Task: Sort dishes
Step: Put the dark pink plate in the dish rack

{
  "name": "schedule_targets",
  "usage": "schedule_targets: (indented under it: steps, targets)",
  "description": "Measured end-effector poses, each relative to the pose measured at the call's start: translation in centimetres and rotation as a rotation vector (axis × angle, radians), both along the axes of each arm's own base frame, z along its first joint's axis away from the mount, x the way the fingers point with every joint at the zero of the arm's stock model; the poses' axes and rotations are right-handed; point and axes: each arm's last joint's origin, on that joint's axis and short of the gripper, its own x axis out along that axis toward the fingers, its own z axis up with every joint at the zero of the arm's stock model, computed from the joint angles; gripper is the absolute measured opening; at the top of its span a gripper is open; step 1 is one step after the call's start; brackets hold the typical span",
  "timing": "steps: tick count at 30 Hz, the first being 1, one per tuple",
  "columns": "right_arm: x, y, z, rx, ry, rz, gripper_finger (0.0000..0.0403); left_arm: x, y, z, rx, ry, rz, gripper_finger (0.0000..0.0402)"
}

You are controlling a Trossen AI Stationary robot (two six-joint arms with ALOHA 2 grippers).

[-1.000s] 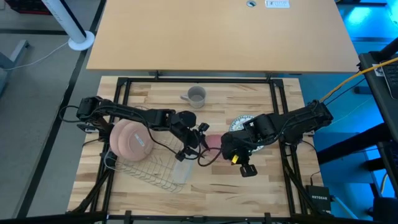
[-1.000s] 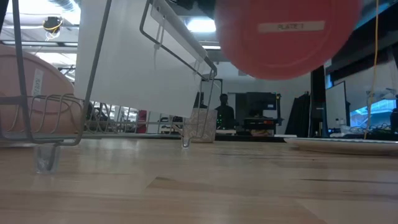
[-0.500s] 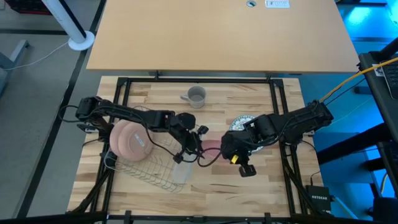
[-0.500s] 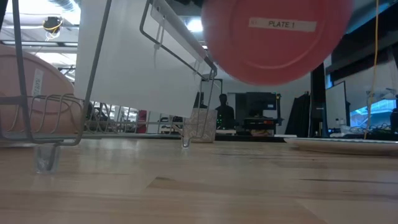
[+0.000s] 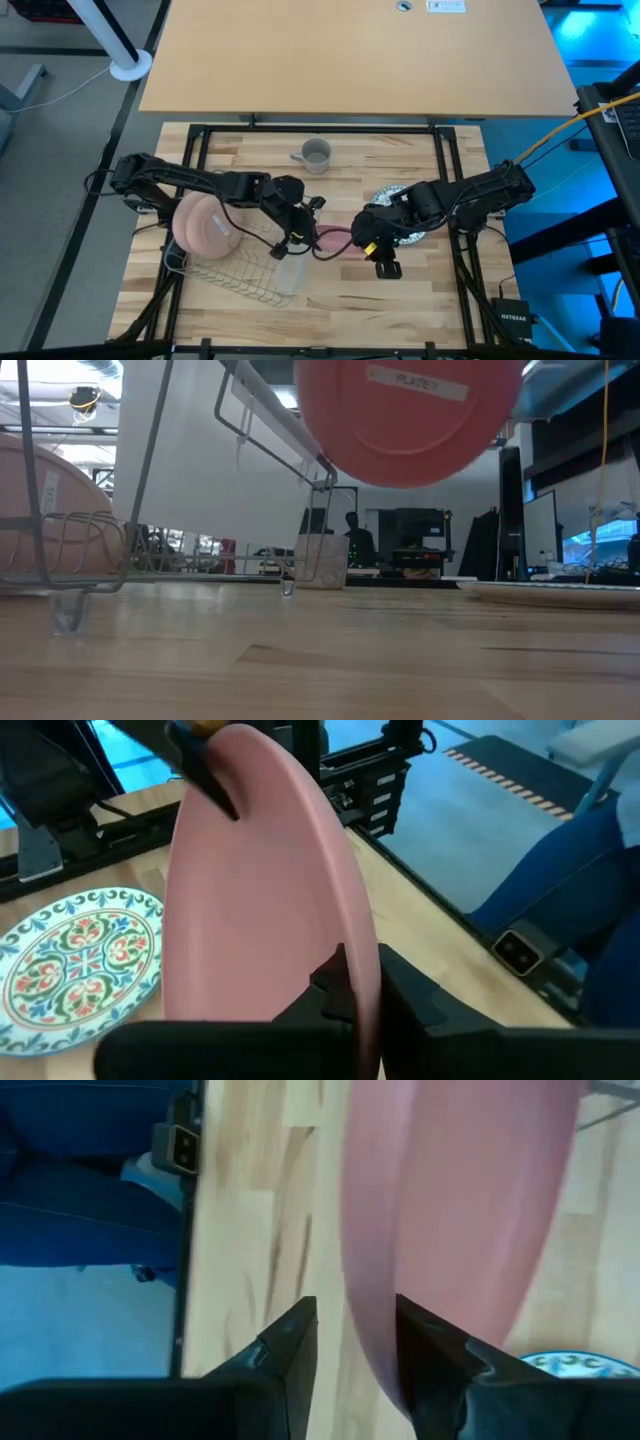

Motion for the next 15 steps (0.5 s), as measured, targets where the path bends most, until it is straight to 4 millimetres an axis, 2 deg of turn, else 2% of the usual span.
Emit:
schedule_targets:
  steps: [5,11,15]
  targets:
    - [-0.4,-0.2,1.8,-0.013,-0.036,-0.008,0.0126,-0.6,-0.3,1.0,-0.029,-0.015,0.007,0.0009]
    - [-1.7,-0.9,6.5,-0.071,-0.165,-0.042,0.0125,-1.1,-0.6,1.7,-0.044,-0.026,0.011,0.0007]
    - [-2.9,-1.7,9.8,-0.163,-0.298,-0.064,0.0124,-2.2,-0.5,3.7,-0.100,-0.060,0.036,0.0008]
